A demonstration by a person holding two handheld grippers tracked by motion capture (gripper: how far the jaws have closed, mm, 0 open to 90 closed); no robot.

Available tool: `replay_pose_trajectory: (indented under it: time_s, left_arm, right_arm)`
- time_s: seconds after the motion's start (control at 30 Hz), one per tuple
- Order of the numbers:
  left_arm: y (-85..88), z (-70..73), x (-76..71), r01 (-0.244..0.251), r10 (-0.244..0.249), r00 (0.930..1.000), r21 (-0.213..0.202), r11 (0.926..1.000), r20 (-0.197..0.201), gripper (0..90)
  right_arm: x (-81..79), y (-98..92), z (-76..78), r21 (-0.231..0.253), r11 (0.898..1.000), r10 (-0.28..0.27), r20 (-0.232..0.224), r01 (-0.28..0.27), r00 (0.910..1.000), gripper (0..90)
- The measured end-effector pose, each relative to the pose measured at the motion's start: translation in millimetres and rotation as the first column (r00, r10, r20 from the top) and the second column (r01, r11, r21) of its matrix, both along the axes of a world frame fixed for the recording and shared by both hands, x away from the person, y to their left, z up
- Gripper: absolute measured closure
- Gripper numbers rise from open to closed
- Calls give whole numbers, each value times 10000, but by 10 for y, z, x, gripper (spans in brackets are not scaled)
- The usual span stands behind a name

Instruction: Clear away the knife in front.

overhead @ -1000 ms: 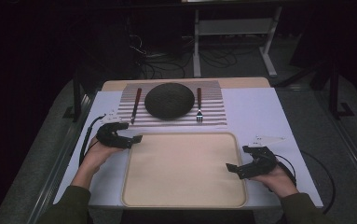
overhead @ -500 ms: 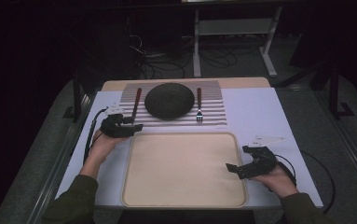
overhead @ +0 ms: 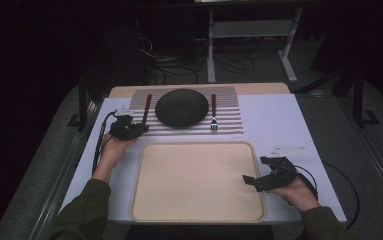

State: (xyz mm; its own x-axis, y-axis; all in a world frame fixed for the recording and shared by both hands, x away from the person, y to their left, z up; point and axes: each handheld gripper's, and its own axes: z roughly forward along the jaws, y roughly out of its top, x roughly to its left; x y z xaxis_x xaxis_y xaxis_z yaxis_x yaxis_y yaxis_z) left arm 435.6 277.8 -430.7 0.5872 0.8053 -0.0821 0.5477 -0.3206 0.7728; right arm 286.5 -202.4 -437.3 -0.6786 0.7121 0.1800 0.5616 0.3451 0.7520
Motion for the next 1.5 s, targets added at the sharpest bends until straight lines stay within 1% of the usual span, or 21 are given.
replay_pose_trajectory:
  time_s: [0.03,0.07,0.1,0.13,0.3,0.4,0.5,0.8,0.87,0.9,1.03,1.1,1.27,1.5]
  left_arm:
    - [1,-9,20,-24,24,10000,6,10000,-26,775]
    - [0,-20,41,-12,13,10000,34,10000,-88,843]
    - [-2,-31,61,10,-9,9999,26,10000,-143,880]
    - [-9,-54,100,-50,53,9999,165,9999,-156,900]
    - [-19,-115,170,-141,149,9994,228,9996,-313,900]
    - [-32,-173,212,-261,274,9989,349,9991,-393,900]
    - [-35,-197,219,-259,276,9986,377,9990,-440,900]
    - [-38,-266,230,-300,342,9973,641,9975,-647,900]
    - [-35,-272,231,-288,333,9973,687,9972,-653,900]
    - [-32,-283,232,-294,347,9972,800,9964,-667,900]
    - [-21,-292,231,-340,395,9967,782,9964,-706,900]
    - [-14,-290,229,-377,435,9970,892,9953,-647,900]
    - [41,-291,228,-560,616,9962,896,9944,-615,900]
    - [172,-297,230,-902,951,9939,861,9922,-551,900]
  right_arm:
    - [0,0,0,0,10000,0,0,0,10000,0]
    - [-1,1,0,4,10000,6,1,-6,10000,0]
    - [-1,1,-1,5,10000,8,-3,-8,10000,0]
    - [-1,1,0,10,10000,5,-15,-5,10000,0]
    - [1,-1,-1,11,10000,6,-29,-6,10000,0]
    - [0,-3,-1,18,10000,-9,-47,9,10000,0]
    - [0,-3,-1,19,10000,-10,-50,10,10000,0]
    - [0,-5,-1,7,10000,4,-47,-4,10000,0]
    - [0,-5,-2,-14,10000,6,-54,-6,10000,0]
    - [1,-5,-3,-19,10000,8,-55,-8,10000,0]
    - [0,-7,-1,-8,10000,10,-55,-10,10000,0]
    - [0,-8,-1,-3,10000,8,-57,-8,10000,0]
    - [-2,-9,1,9,10000,16,-43,-16,10000,0]
    - [-1,-8,-1,-19,10000,28,-62,-28,10000,0]
